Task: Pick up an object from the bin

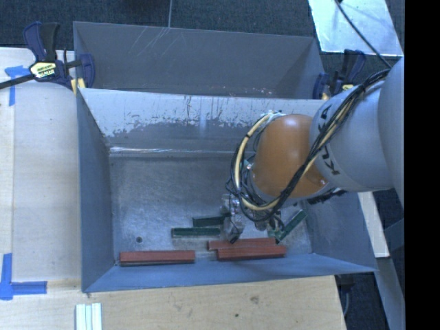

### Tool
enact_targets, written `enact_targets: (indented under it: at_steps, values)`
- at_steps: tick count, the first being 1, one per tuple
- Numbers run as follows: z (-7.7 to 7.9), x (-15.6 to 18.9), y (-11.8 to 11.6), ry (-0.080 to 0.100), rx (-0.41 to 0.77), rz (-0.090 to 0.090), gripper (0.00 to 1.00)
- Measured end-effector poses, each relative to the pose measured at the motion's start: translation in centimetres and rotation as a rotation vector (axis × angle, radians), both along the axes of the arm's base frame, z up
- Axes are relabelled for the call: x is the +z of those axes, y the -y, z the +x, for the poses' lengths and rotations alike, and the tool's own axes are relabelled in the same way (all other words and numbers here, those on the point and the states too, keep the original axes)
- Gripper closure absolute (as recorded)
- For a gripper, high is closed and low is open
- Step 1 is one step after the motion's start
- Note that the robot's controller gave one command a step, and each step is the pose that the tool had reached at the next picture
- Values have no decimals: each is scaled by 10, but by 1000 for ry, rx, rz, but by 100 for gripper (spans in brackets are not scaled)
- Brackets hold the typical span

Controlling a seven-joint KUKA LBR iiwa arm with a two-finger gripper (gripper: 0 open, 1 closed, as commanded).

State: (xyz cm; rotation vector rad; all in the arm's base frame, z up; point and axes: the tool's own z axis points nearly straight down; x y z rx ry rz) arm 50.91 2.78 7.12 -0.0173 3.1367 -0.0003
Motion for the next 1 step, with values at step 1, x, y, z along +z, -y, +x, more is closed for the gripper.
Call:
enact_targets:
  at_steps: [1]
  values:
    - [-11,181,-9,6,22,0,100]
